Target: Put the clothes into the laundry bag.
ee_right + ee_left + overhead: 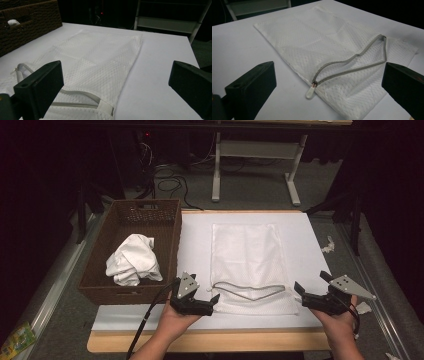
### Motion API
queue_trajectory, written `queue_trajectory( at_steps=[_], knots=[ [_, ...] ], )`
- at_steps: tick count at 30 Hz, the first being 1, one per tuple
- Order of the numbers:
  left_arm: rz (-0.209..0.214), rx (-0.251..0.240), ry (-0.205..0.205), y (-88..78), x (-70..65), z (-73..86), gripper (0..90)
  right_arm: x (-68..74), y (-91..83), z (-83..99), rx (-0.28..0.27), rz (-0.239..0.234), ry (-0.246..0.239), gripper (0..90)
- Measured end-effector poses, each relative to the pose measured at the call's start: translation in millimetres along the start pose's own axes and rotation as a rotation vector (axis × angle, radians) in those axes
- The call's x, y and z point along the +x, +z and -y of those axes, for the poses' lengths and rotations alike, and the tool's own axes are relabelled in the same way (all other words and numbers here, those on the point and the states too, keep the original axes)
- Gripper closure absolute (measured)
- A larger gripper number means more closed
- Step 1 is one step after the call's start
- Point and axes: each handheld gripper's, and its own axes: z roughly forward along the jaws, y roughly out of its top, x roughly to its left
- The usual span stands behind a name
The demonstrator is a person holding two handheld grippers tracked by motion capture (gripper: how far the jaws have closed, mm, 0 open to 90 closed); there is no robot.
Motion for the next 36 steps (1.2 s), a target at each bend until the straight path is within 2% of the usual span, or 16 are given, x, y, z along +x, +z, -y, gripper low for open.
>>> queue_trajectory(
  at_steps=[6, 11, 13, 19, 20, 22, 26, 28, 31, 36],
  knots=[
    [0.016, 0.031, 0.003, 4.3, 0.1, 2.6, 0.3, -2.2, 1.2, -0.3, -0.002, -0.007, 0.018, 0.4],
    [0.027, 0.023, -0.012, 6.4, 0.3, 2.6, 0.3, -0.7, 5.5, 1.4, 0.008, -0.008, -0.003, 0.5],
    [0.033, 0.021, -0.012, 7.7, -0.4, 2.8, 0.5, -1.7, 6.2, 2.3, 0.008, -0.017, 0.003, 0.4],
    [0.039, 0.031, 0.005, 11.0, -4.1, 6.5, 0.5, -6.1, 5.3, 3.1, 0.012, -0.005, 0.039, 0.5],
    [0.048, 0.055, 0.011, 12.8, -4.9, 7.2, 1.1, -6.2, 4.1, 2.1, 0.006, 0.000, 0.047, 0.5],
    [0.052, 0.068, 0.010, 13.6, -4.9, 7.2, 2.1, -5.9, 3.8, 2.1, 0.002, 0.003, 0.047, 0.4],
    [0.052, 0.097, 0.019, 17.5, -6.6, 10.4, 2.8, -4.3, 3.4, 0.2, 0.002, 0.009, 0.030, 0.4],
    [0.060, 0.105, 0.008, 19.4, -7.0, 13.4, 4.1, -2.9, 6.2, -2.5, -0.003, 0.009, 0.015, 0.4],
    [0.072, 0.130, 0.019, 20.2, -7.8, 18.9, 4.4, -0.6, 8.9, -4.1, -0.010, 0.011, 0.015, 0.7],
    [0.087, 0.115, 0.014, 16.6, -5.8, 20.5, 9.5, 5.8, 17.8, -1.4, 0.017, -0.003, -0.014, 1.1]
  ],
)
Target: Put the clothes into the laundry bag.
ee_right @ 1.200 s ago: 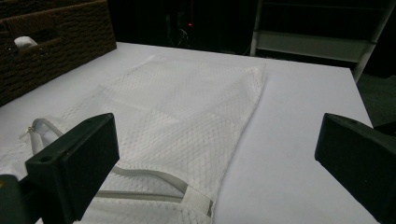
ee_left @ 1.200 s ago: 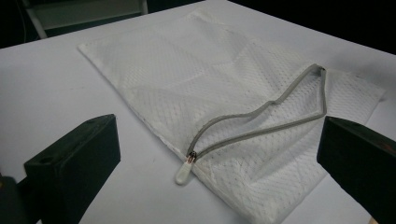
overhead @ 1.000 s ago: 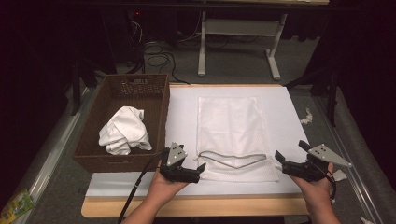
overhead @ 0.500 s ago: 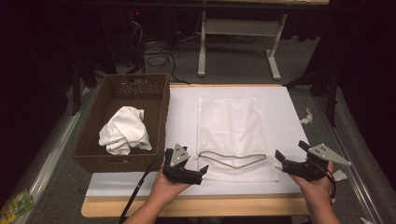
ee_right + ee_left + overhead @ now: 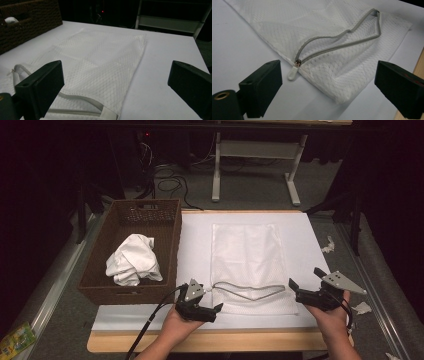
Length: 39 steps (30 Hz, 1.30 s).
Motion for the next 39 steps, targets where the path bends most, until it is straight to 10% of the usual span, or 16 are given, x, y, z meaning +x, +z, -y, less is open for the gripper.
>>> queue_trajectory(
  at_steps=[14, 19, 27, 32, 39],
  knots=[
    [0.025, 0.160, -0.051, 24.5, -1.4, 7.2, 61.1, -1.9, -4.0, 2.6, 0.021, -0.015, -0.010, 5.6],
    [-0.016, 0.187, 0.046, 26.3, -9.0, 10.5, 88.9, -1.0, -4.8, 2.6, 0.024, -0.016, -0.015, 6.9],
    [-0.138, 0.256, 0.116, -3.7, 0.9, 20.7, 80.7, 2.6, -5.8, 4.7, 0.038, -0.043, -0.041, 18.7],
    [-0.051, 0.146, 0.060, -18.9, 6.9, 24.7, 45.4, 2.9, 4.5, 11.0, 0.084, -0.053, -0.027, 28.0],
    [-0.009, 0.009, -0.008, -27.0, 10.6, 13.4, 29.6, -1.5, 31.3, 17.1, 0.162, -0.015, 0.026, 33.8]
  ],
)
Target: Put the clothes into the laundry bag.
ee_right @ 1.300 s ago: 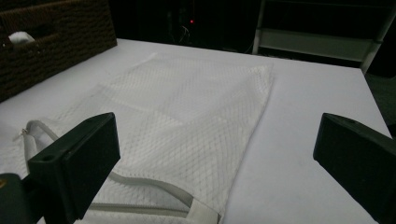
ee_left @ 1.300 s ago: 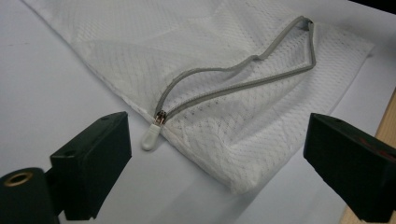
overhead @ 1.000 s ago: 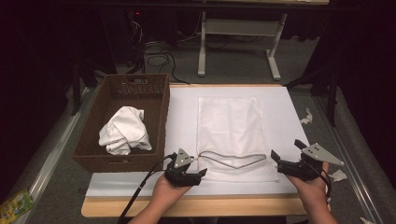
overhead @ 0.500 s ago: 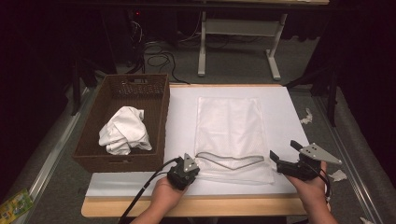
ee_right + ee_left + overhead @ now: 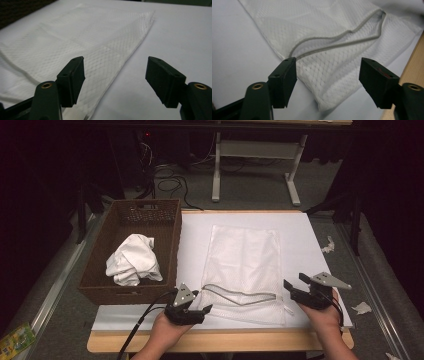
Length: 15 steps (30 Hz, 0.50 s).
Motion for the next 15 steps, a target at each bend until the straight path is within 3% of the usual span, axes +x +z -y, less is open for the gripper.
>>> queue_trajectory(
  at_steps=[2, 4, 6, 8, 10, 13, 14, 15],
  knots=[
    [0.007, -0.014, -0.012, -2.4, 0.8, -0.4, 28.4, -1.1, 8.3, -2.8, 0.029, 0.017, -0.006, 38.5],
    [0.022, -0.038, -0.010, -8.3, 2.5, -1.6, 29.8, -10.3, 29.8, -11.2, 0.092, 0.011, 0.011, 57.4],
    [0.027, -0.058, -0.020, -11.0, 4.2, -3.9, 29.3, -16.8, 47.6, -18.5, 0.123, 0.036, 0.028, 65.4],
    [0.035, -0.075, -0.041, -12.1, 6.3, -5.1, 30.0, -27.0, 78.1, -29.2, 0.169, 0.083, 0.059, 65.6],
    [0.046, -0.062, -0.057, -10.5, 6.8, -4.0, 31.5, -29.6, 86.5, -32.7, 0.172, 0.096, 0.069, 65.5],
    [0.033, -0.049, -0.030, -7.0, 3.8, -3.7, 30.6, -34.1, 113.8, -47.0, 0.182, 0.143, 0.073, 61.0],
    [0.025, -0.052, -0.021, -6.9, 3.2, -4.4, 30.6, -34.1, 113.8, -47.0, 0.182, 0.143, 0.073, 61.0],
    [0.025, -0.066, -0.019, -7.5, 2.9, -4.5, 30.6, -37.9, 126.5, -50.4, 0.201, 0.157, 0.095, 60.8]
  ],
)
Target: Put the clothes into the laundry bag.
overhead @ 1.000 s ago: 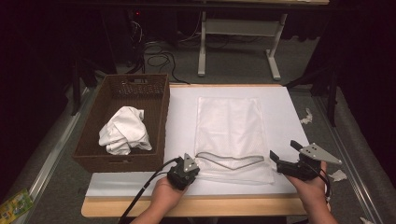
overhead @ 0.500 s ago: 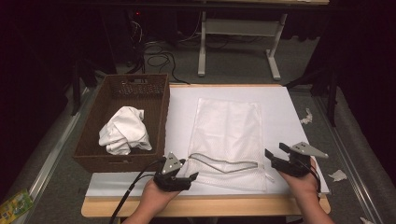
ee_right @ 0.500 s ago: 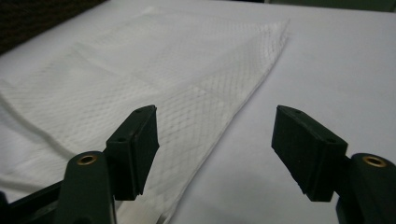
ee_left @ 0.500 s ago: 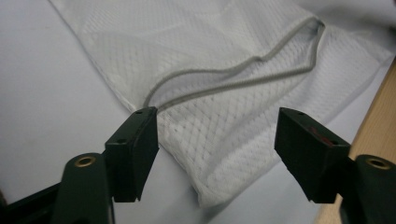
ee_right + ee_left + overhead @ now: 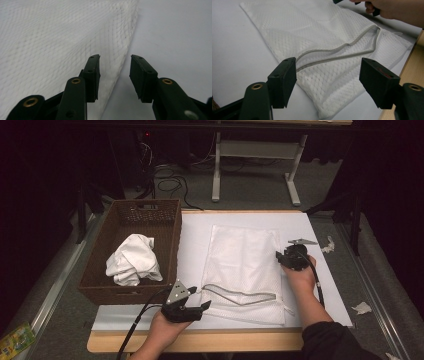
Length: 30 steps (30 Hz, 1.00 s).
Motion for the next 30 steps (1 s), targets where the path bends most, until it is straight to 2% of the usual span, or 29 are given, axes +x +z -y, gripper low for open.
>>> queue_trajectory(
  at_steps=[3, 6, 7, 8, 9, 10, 11, 12, 15, 17, 22, 23, 24, 25, 26, 27, 30],
  knots=[
    [0.020, 0.020, -0.005, 0.0, -0.2, 0.6, 31.4, -1.8, 13.9, -5.6, 0.022, 0.019, 0.015, 54.7],
    [0.021, 0.013, -0.003, -0.6, -1.3, 0.8, 31.6, -2.8, 20.7, -8.7, 0.019, 0.023, 0.009, 54.6],
    [0.021, 0.010, -0.002, -1.0, -1.9, 0.7, 31.6, -3.0, 23.1, -10.5, 0.020, 0.027, 0.003, 56.8],
    [0.021, 0.009, 0.004, -1.0, -2.5, 1.0, 31.8, -1.9, 25.8, -13.9, 0.030, 0.036, -0.021, 68.3],
    [0.021, 0.009, 0.004, -1.0, -2.5, 1.0, 31.8, -1.9, 25.8, -13.9, 0.030, 0.036, -0.021, 68.3],
    [0.022, 0.012, 0.010, -0.5, -3.0, 1.4, 31.9, -1.0, 25.5, -15.6, 0.044, 0.014, -0.034, 89.8],
    [0.022, 0.012, 0.010, -0.5, -3.0, 1.4, 32.2, -1.0, 25.5, -15.6, 0.044, 0.014, -0.034, 89.8],
    [0.016, 0.009, 0.011, -0.4, -2.5, 1.0, 32.4, -3.8, 24.0, -16.1, 0.053, -0.008, -0.014, 90.0],
    [0.008, 0.009, 0.012, -0.3, -2.1, 1.3, 32.9, -7.0, 20.1, -13.8, 0.059, 0.006, -0.022, 90.0],
    [0.003, 0.018, 0.022, 0.0, -2.0, 2.3, 32.8, -12.0, 14.2, -10.2, 0.068, 0.017, -0.024, 90.0],
    [-0.008, 0.027, 0.026, 2.1, -1.1, 2.9, 32.1, -37.2, -18.9, 9.4, 0.032, 0.061, -0.003, 89.7],
    [-0.008, 0.027, 0.026, 2.1, -1.1, 2.9, 32.0, -37.2, -18.9, 9.4, 0.032, 0.061, -0.003, 89.7],
    [-0.013, 0.033, 0.032, 3.3, -1.4, 3.3, 31.8, -46.1, -31.8, 19.0, 0.025, 0.068, 0.006, 89.7],
    [-0.013, 0.033, 0.032, 3.3, -1.4, 3.3, 31.6, -46.1, -31.8, 19.0, 0.025, 0.068, 0.006, 89.7],
    [-0.013, 0.027, 0.030, 3.4, -1.3, 2.5, 31.7, -52.7, -43.4, 30.0, 0.016, 0.082, 0.006, 89.7],
    [-0.013, 0.027, 0.030, 3.4, -1.3, 2.5, 31.7, -52.7, -43.4, 30.0, 0.016, 0.082, 0.006, 89.7],
    [-0.023, 0.038, 0.032, 5.4, -0.9, 2.9, 31.7, -62.6, -57.1, 49.8, 0.007, 0.090, 0.003, 88.3]
  ],
)
